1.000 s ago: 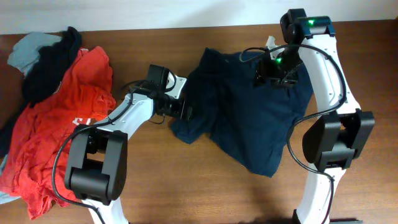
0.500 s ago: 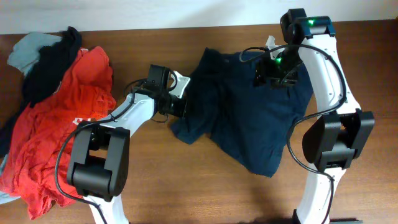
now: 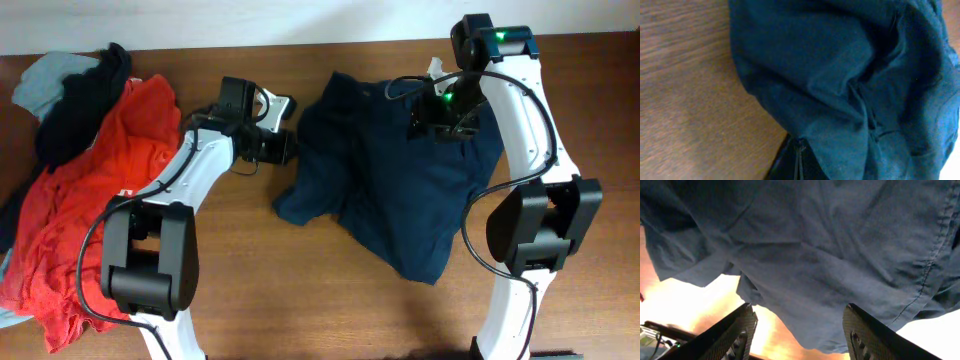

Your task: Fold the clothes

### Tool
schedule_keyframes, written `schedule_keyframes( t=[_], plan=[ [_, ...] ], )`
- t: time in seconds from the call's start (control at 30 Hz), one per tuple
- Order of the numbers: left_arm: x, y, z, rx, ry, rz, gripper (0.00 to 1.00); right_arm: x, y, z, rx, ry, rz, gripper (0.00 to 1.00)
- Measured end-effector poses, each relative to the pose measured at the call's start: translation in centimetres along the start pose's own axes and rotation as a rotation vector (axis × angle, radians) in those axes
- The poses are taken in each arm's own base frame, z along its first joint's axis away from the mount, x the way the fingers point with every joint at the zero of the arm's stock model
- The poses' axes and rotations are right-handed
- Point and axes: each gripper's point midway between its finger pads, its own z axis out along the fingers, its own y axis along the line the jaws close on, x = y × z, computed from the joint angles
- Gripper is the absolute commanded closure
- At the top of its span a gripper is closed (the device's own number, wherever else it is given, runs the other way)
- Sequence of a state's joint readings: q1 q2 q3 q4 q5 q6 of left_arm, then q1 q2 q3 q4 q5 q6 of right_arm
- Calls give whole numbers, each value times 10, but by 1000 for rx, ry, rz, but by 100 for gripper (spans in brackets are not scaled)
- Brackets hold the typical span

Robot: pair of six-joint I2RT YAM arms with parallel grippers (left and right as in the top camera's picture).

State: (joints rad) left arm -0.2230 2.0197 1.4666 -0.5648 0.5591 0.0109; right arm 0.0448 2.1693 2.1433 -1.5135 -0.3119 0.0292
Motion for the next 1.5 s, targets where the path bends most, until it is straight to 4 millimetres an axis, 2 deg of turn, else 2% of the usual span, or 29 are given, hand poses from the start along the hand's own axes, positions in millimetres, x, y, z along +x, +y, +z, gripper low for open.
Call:
schedule_keyframes(
  t=[0.17, 0.23, 0.3, 0.4, 0.53, 0.57, 0.63, 0.7, 0.73, 0.97, 1.1, 1.13, 1.23, 1.33, 1.5],
  plan=[
    [8, 9, -1, -62, 36, -17, 100, 0, 0, 0, 0, 0, 0, 40],
    [4, 15, -5, -94, 30, -18, 100, 0, 0, 0, 0, 0, -4, 40],
    [-9, 21, -15, -126, 3, -15, 100, 0, 0, 0, 0, 0, -7, 40],
    [-42, 27, -39, -172, -70, 10, 100, 0, 0, 0, 0, 0, -8, 40],
    [-81, 24, -76, -226, -158, 61, 99, 0, 0, 0, 0, 0, -8, 40],
    [-89, 22, -83, -237, -179, 75, 79, 0, 0, 0, 0, 0, -7, 40],
    [-98, 18, -93, -258, -208, 101, 27, 0, 0, 0, 0, 0, -8, 40],
    [-101, 17, -97, -278, -216, 110, 1, 0, 0, 0, 0, 1, -7, 40],
    [-101, 18, -98, -286, -214, 108, 1, 0, 0, 0, 0, 1, -7, 40],
    [-85, 27, -98, -334, -153, 76, 1, 0, 0, 0, 0, 1, -7, 40],
    [-63, 23, -93, -313, -66, 42, 1, -1, 0, 0, 2, -6, -9, 39],
    [-56, 19, -91, -296, -41, 34, 1, -5, -2, 0, 11, -18, -5, 36],
    [-40, -1, -81, -238, 27, 30, 1, -21, -9, -1, 55, -84, 19, 27],
    [-23, -30, -68, -183, 101, 49, 1, -41, -16, -5, 89, -171, 37, 19],
    [19, -79, -51, -116, 268, 83, 1, -76, -33, -19, 94, -322, 76, 14]
  ],
)
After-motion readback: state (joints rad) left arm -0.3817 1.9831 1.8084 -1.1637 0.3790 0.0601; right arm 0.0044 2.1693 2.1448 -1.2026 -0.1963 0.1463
